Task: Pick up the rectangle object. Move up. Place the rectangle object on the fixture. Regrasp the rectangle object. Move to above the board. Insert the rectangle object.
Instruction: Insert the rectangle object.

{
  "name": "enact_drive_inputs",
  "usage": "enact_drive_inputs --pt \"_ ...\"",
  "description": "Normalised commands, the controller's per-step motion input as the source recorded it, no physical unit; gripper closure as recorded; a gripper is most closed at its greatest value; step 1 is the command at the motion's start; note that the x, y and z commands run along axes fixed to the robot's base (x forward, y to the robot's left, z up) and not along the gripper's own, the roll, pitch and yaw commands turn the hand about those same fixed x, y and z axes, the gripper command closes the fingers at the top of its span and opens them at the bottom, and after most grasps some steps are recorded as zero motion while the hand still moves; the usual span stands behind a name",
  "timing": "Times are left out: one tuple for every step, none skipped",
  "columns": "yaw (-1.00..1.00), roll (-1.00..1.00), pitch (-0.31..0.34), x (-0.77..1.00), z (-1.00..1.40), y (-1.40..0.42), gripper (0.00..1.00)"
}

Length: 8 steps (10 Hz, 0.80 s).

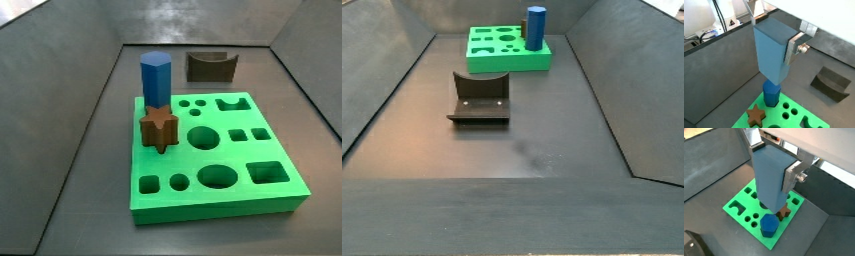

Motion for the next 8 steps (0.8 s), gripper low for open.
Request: enact_drive_inputs --pt "0.05 0.16 0.074 0.41 -0.11 -0.33 1.00" --pt "0.15 0.12 0.050 0.48 -0.12 -0.31 1.00" --pt "0.22 0.10 0.036 0.49 -0.16 -0.28 1.00" --pt "0.31 0.07 0.016 0.51 -0.18 -0.27 1.00" --pt "0.41 0.05 0.000 0.53 -0.20 -0.27 1.00" --pt "0.44 0.01 0.000 0.55 -0.20 -0.28 1.00" --pt "0.41 0.00 0.000 0.56 -0.21 -0.31 1.00" --pt "0.36 0.00 -0.011 0.57 -0.23 -0.34 1.00"
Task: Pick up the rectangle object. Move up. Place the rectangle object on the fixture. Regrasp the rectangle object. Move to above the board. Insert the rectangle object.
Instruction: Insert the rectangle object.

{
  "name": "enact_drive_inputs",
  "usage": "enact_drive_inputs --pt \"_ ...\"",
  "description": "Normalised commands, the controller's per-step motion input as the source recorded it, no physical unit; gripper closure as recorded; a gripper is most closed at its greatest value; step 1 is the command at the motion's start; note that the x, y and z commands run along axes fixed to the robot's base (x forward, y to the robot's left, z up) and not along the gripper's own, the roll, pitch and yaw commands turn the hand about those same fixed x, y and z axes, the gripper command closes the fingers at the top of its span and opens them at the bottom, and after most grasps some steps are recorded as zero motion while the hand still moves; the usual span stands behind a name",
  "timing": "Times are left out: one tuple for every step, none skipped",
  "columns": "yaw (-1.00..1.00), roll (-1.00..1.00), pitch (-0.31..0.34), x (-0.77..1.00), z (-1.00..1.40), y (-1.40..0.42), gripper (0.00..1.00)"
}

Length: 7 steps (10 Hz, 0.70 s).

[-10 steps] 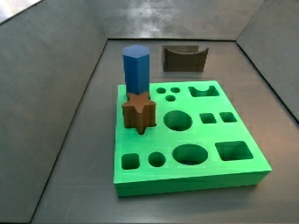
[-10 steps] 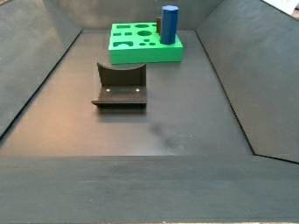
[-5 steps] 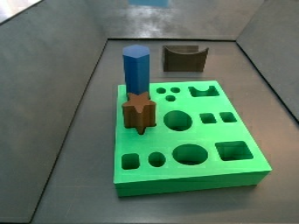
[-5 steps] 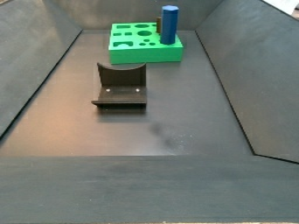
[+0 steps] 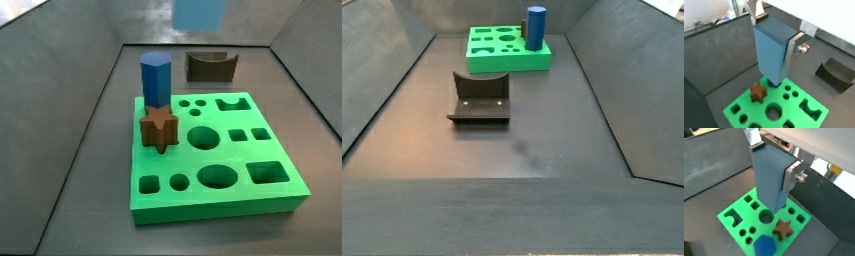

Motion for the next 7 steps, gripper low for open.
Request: enact_drive_inputs --pt "0.31 0.00 -0.047 0.53 -0.25 -0.36 1.00" --pt "0.25 0.00 -0.074 0.52 -0.27 -0.38 1.00" --pt "0.20 0.00 -0.099 0.49 -0.28 -0.40 1.00" --pt "0.21 0.00 -0.099 0.49 -0.30 -0.37 1.00" --pt "0.22 0.00 -0.099 0.49 -0.33 -0.34 1.00" --pt "0.21 0.00 -0.084 0.49 -0.39 -0.33 1.00" --pt "0.16 0.04 -0.066 0.48 -0.43 -0.30 1.00"
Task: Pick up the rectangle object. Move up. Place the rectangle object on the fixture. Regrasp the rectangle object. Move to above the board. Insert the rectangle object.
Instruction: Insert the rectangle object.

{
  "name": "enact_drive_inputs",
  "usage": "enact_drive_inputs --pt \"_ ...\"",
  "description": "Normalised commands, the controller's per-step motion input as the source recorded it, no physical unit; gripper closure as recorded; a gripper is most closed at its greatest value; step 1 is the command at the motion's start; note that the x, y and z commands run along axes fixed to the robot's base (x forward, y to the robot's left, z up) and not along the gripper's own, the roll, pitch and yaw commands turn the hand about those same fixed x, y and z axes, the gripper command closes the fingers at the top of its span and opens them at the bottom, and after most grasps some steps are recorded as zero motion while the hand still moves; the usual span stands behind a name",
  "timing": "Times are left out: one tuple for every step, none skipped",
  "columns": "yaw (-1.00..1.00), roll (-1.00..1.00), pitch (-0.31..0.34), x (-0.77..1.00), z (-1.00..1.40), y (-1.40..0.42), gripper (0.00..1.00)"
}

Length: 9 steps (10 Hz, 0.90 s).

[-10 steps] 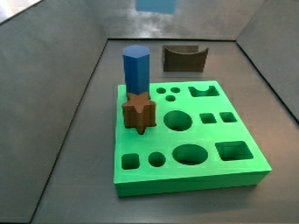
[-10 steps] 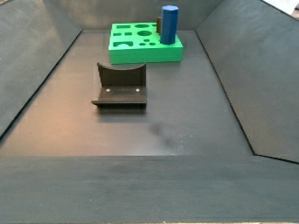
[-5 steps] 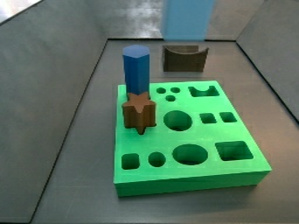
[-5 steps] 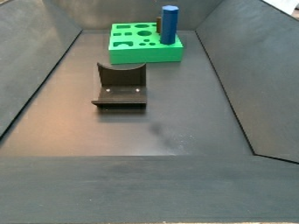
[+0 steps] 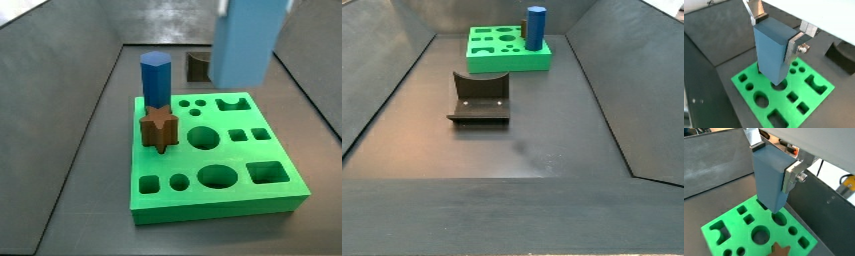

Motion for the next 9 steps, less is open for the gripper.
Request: enact_drive_inputs --pt "0.12 0.07 -0.059 0.48 -0.44 -0.35 1.00" --pt "0.06 0.08 -0.046 0.54 -0.44 -0.34 1.00" --pt "0.03 0.09 -0.033 0.56 -0.43 -0.30 1.00" --pt "0.00 0.05 -0.060 0.32 -0.23 -0.18 1.00" --pt "0.00 0.00 -0.034 0.00 0.00 0.00 1.00" --pt "-0.04 0.00 -0.067 0.25 -0.30 0.00 1.00" --pt "-0.04 0.07 0.000 0.54 -0.21 0.00 1.00" --pt "-0.05 0.13 0.000 0.62 -0.31 0.00 1.00" --pt "-0.07 0.14 0.000 0.69 -0.30 0.00 1.00"
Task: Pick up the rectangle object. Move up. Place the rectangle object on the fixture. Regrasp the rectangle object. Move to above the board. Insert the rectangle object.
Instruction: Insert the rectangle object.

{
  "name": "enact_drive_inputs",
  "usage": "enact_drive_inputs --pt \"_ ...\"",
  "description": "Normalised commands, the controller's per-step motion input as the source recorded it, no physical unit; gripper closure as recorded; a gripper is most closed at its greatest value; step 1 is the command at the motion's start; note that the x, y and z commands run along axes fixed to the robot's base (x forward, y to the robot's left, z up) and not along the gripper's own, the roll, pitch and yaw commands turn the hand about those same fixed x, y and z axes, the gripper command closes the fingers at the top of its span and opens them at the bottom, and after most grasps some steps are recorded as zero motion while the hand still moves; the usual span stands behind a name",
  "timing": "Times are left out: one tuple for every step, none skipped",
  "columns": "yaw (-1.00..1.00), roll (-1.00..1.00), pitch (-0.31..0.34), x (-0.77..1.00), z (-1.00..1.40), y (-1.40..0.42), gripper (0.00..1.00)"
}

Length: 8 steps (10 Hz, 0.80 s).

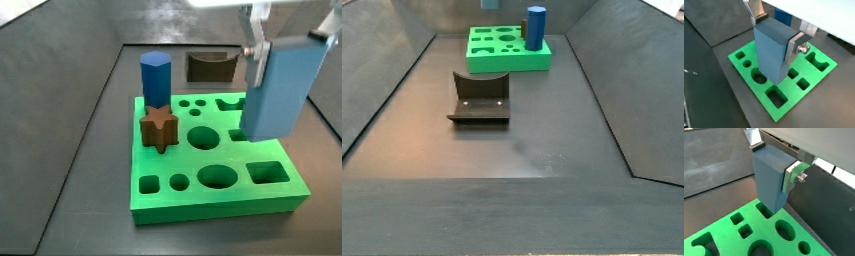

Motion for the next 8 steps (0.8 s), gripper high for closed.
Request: enact_drive_inputs --pt "-0.06 0.13 0.000 0.63 -0.31 0.00 1.00" --pt "-0.05 0.15 0.000 0.57 -0.35 0.00 1.00" --pt "-0.02 0.16 0.000 0.52 -0.36 -0.03 1.00" --pt "0.00 0.18 0.000 0.50 -0.35 -0.07 1.00" --pt "0.00 0.16 -0.003 0.37 -0.38 -0.13 1.00" --pt "0.00 0.12 -0.006 0.36 -0.33 -0.16 1.00" --pt "0.00 0.13 -0.004 0.27 -0.34 -0.17 1.00" --pt "0.00 0.10 0.000 0.21 -0.30 -0.13 1.00"
